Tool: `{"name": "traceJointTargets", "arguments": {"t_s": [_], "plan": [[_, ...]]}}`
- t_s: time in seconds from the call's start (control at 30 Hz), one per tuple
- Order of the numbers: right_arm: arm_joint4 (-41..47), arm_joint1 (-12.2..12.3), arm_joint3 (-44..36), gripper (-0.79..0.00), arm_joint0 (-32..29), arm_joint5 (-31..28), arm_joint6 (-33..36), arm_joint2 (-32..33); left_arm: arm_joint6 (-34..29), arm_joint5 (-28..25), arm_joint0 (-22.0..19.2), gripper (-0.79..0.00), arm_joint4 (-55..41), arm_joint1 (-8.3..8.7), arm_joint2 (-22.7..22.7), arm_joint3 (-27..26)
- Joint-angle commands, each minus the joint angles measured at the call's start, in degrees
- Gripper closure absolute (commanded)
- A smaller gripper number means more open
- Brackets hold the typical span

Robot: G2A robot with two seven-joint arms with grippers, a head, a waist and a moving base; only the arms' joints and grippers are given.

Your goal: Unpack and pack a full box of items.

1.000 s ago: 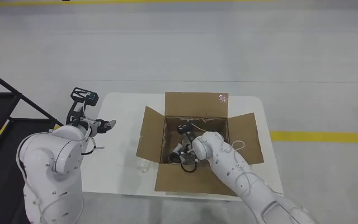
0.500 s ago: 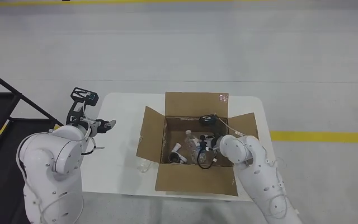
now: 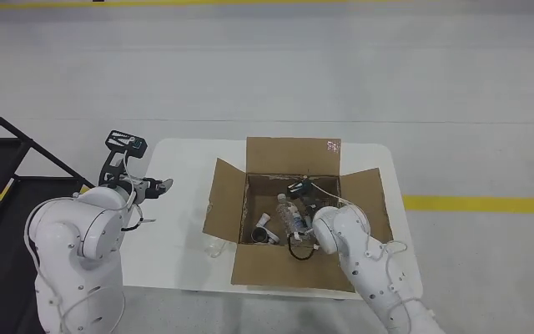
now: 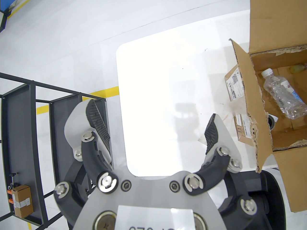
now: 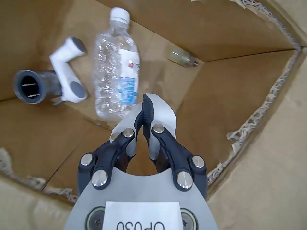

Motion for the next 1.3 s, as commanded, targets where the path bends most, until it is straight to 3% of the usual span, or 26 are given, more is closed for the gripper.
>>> {"name": "traceJointTargets", "arguments": {"t_s": [0.0,0.07,0.23,0.27,0.33,0.37,0.43,0.53,0.73,0.9,0.93,1.0,1.07,1.1,1.17,1.27], "plan": [[-1.19,-0.75,2.08,-0.209,1.42,1.96,-0.28,-2.6,0.0,0.0,0.0,-0.785,0.0,0.0,0.0,0.0],[-0.44,-1.5,4.61,-0.296,2.96,2.91,-1.01,-4.13,0.0,0.0,0.0,-0.785,0.0,0.0,0.0,0.0],[0.63,-3.19,10.83,-0.379,6.79,4.39,-1.03,-6.94,0.0,0.0,0.0,-0.785,0.0,0.0,0.0,0.0],[1.32,-3.53,12.07,-0.551,7.45,4.23,-1.28,-7.4,0.0,0.0,0.0,-0.785,0.0,0.0,0.0,0.0],[2.83,-4.18,14.53,-0.723,8.59,3.95,-2.1,-8.1,0.0,0.0,0.0,-0.785,0.0,0.0,0.0,0.0],[3.78,-4.49,15.5,-0.739,9.07,3.85,-2.58,-8.32,0.0,0.0,0.0,-0.785,0.0,0.0,0.0,0.0],[5.08,-5.02,17.25,-0.73,9.89,3.45,-3.32,-8.77,0.0,0.0,0.0,-0.785,0.0,0.0,0.0,0.0],[6.2,-5.74,19.21,-0.785,10.75,2.82,-3.6,-9.73,0.0,0.0,0.0,-0.785,0.0,0.0,0.0,0.0],[6.34,-7.01,24.08,-0.785,12.14,3.62,-4.32,-11.36,0.0,0.0,0.0,-0.785,0.0,0.0,0.0,0.0],[6.77,-8.08,28.51,-0.551,13.56,4.18,-5.51,-12.2,0.0,0.0,0.0,-0.785,0.0,0.0,0.0,0.0],[6.83,-8.3,29.33,-0.382,13.92,4.2,-5.81,-12.36,0.0,0.0,0.0,-0.785,0.0,0.0,0.0,0.0],[7.06,-8.81,31.06,-0.354,14.62,4.11,-6.26,-12.83,0.0,0.0,0.0,-0.785,0.0,0.0,0.0,0.0],[7.34,-9.36,32.5,-0.369,15.14,3.79,-6.51,-13.48,0.0,0.0,0.0,-0.785,0.0,0.0,0.0,0.0],[7.66,-9.63,33.18,-0.425,15.38,3.67,-6.61,-13.71,0.0,0.0,0.0,-0.785,0.0,0.0,0.0,0.0],[8.24,-10.17,34.49,-0.665,15.96,3.02,-6.89,-14.17,0.0,0.0,0.0,-0.785,0.0,0.0,0.0,0.0],[8.65,-10.89,36.46,-0.702,16.75,3.04,-7.48,-14.68,0.0,0.0,0.0,-0.785,0.0,0.0,0.0,0.0]]}}
